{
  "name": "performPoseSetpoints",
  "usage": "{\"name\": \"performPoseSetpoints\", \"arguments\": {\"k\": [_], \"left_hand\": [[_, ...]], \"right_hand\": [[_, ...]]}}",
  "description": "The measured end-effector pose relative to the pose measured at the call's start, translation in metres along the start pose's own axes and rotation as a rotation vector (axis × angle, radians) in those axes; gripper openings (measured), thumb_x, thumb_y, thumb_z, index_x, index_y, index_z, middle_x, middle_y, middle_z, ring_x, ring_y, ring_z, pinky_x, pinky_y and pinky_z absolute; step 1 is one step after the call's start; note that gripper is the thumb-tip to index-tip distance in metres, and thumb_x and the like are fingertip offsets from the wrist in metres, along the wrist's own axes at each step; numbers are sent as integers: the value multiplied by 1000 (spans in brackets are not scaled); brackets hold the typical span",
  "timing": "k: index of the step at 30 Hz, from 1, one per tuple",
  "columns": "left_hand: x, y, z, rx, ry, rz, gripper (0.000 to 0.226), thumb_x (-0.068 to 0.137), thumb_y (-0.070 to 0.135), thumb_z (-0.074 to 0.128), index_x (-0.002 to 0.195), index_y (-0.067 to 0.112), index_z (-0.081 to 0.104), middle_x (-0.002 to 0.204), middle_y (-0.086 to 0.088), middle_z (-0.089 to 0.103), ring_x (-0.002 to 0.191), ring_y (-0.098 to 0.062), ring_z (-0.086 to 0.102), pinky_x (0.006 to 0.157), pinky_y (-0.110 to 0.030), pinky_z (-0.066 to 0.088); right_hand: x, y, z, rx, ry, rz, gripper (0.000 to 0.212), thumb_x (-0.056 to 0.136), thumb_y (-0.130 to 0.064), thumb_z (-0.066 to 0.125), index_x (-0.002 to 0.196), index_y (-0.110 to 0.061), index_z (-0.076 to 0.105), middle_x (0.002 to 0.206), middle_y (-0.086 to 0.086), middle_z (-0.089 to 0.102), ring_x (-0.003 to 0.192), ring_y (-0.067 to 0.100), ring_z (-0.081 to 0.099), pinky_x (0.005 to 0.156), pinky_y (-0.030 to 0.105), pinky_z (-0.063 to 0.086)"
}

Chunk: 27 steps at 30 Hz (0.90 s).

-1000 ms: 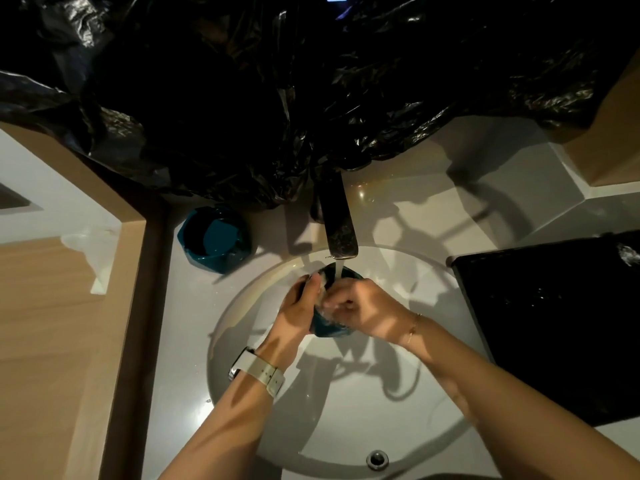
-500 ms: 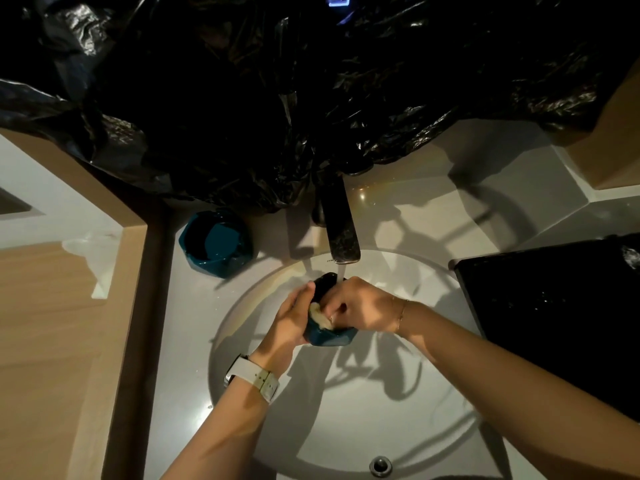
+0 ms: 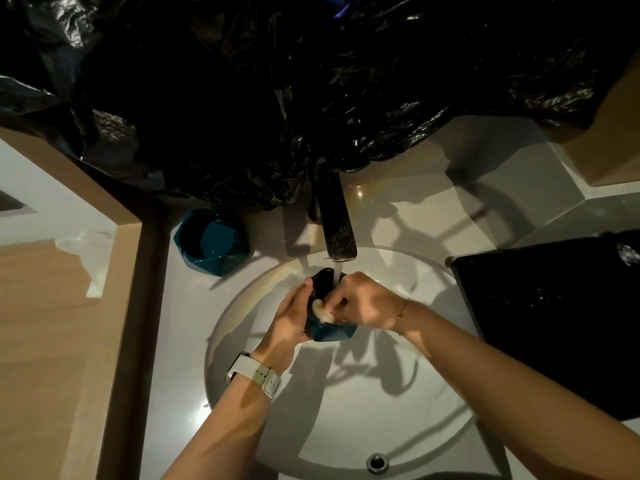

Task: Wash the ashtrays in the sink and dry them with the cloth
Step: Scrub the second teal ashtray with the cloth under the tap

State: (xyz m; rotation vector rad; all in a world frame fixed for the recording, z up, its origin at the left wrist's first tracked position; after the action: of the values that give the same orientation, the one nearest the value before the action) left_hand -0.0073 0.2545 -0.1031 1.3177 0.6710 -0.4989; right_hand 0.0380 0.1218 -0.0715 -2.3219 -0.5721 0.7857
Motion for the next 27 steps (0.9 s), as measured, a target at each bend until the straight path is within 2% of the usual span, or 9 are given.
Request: {"name": "performPoseSetpoints", "arguments": {"k": [2, 5, 9, 11, 14, 18, 21, 24, 27], "left_hand": [[1, 0, 3, 11, 13, -5, 36, 101, 46, 45, 126, 25, 58, 118, -7, 69, 104, -23, 67, 75, -36, 59], [0, -2, 9, 9, -6, -13, 39, 101, 46, 44, 131, 24, 55, 123, -9, 66, 108, -26, 66, 75, -37, 60], [0, -5, 5, 35, -25, 46, 36, 102, 49, 40, 124, 28, 59, 112, -6, 72, 100, -21, 70, 72, -35, 60], [0, -7, 1, 45, -46, 46, 35, 101, 49, 42, 123, 29, 61, 110, -4, 73, 100, -20, 70, 80, -39, 60], [2, -5, -3, 52, -44, 123, 25, 102, 37, 47, 118, 25, 62, 99, 2, 75, 88, -12, 73, 72, -30, 60], [-3, 8, -12, 463, -32, 486, 20, 100, 34, 54, 117, 42, 55, 107, 16, 66, 99, 9, 62, 85, -11, 47], [-8, 10, -21, 740, 102, 684, 51, 94, 49, 57, 140, 30, 47, 115, 8, 62, 97, -5, 62, 84, -17, 51], [-10, 13, -28, 1052, 178, 850, 72, 86, 60, 50, 147, 22, 41, 110, -3, 61, 82, -18, 65, 66, -26, 57], [-16, 22, -32, 1296, 180, 1062, 68, 87, 52, 59, 143, 22, 37, 101, -8, 62, 67, -22, 63, 49, -28, 52]], "right_hand": [[3, 0, -8, -143, -58, 85, 18, 79, -2, 64, 91, -8, 77, 83, 6, 70, 77, 17, 58, 68, 18, 38], [7, -8, -8, -248, 138, 124, 18, 85, -6, 56, 93, -4, 72, 92, 15, 68, 87, 30, 62, 67, 23, 34], [5, -5, 12, -67, 209, -7, 19, 81, 0, 58, 85, -6, 75, 85, 11, 73, 81, 29, 65, 68, 18, 34], [2, 3, 13, 42, 153, 22, 21, 82, 2, 60, 88, -7, 78, 90, 9, 75, 85, 24, 66, 74, 16, 41], [-10, 14, 10, 245, 176, 104, 23, 82, 6, 61, 93, -7, 76, 97, 9, 73, 89, 15, 64, 80, 10, 44], [-38, 24, 9, 938, 403, 154, 28, 79, 20, 55, 82, -4, 69, 71, 14, 60, 58, 12, 60, 61, 24, 49], [-62, 37, 15, 1441, 484, 243, 9, 74, -2, 64, 75, -8, 70, 71, 11, 60, 59, 15, 59, 61, 24, 49], [-77, 54, 21, 1433, 417, 381, 19, 95, -12, 50, 98, -2, 67, 81, 12, 59, 68, 18, 58, 74, 31, 49], [-85, 54, 16, 1302, 308, 439, 37, 80, -29, 73, 104, -3, 66, 78, 8, 65, 67, 17, 62, 72, 32, 54]]}}
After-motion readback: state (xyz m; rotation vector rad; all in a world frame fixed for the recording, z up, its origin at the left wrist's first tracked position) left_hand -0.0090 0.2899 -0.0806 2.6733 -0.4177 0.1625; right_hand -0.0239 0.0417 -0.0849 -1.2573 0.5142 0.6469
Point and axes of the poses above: each hand's wrist, its own x-axis towards the middle knuckle, its own z-axis out of the palm, y = z × x, the point moved 2 cm from there along x, towards the middle knuckle
